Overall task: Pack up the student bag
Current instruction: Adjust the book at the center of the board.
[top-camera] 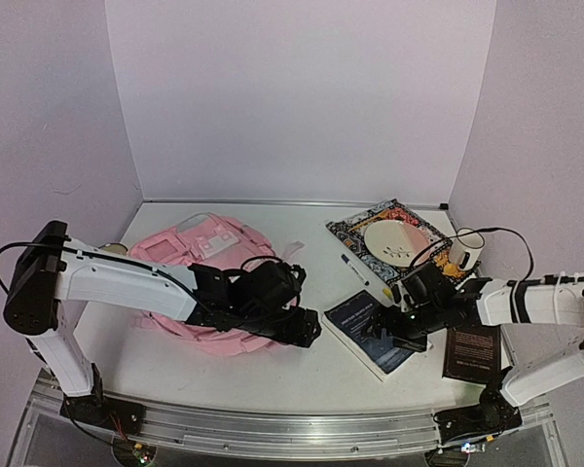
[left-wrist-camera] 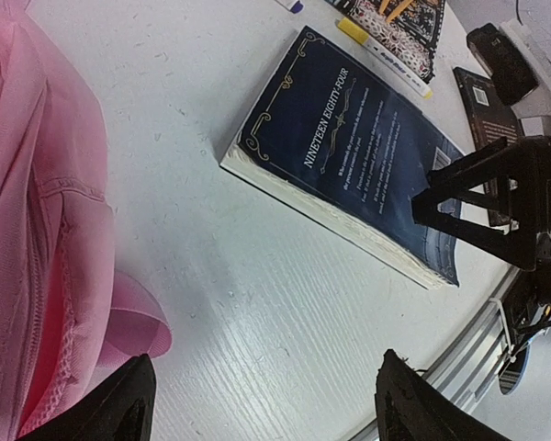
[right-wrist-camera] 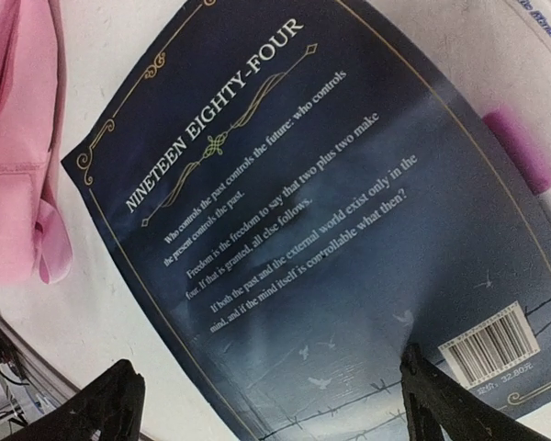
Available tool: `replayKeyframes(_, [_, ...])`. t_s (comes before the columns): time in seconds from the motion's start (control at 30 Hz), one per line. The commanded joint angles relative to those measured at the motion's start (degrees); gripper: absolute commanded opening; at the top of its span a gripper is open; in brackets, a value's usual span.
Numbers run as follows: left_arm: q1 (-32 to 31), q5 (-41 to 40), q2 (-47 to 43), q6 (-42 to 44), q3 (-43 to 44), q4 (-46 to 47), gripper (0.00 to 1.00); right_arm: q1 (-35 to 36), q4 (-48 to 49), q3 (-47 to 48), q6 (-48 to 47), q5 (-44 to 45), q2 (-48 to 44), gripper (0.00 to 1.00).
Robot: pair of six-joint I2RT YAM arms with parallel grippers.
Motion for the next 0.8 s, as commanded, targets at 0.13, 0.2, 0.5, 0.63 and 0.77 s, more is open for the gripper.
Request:
replayKeyframes(0.13, [-1.13,-0.36,0.94,-2.61,1.03,3.45,0.84,-1.88,-14.57,4.06,-1.77,9.68,-2.69,0.98])
replayKeyframes(0.2, [-1.09,-0.43,0.65,-3.26,0.33,4.26,0.84,-3.46,-15.59,4.51,-2.52,10.02,-2.36,0.98])
replayKeyframes(0.5, [-1.14,-1.18,-1.07,-5.62,-2.41,6.93,0.87,-5.65,-17.29,3.16,-3.36,13.60,-1.60,0.98])
replayKeyframes(0.63, [-1.06,-1.51,-1.83,-6.47,-3.48,8.18,0.89,-5.92,-17.29,2.70,-3.93,13.80,-0.81,0.98])
replayKeyframes(0.77, [-1.05,-2.12,-2.34,-6.70,-4.12,8.79,0.92,-6.08,-16.96,2.92,-4.74,13.57,0.16,0.98])
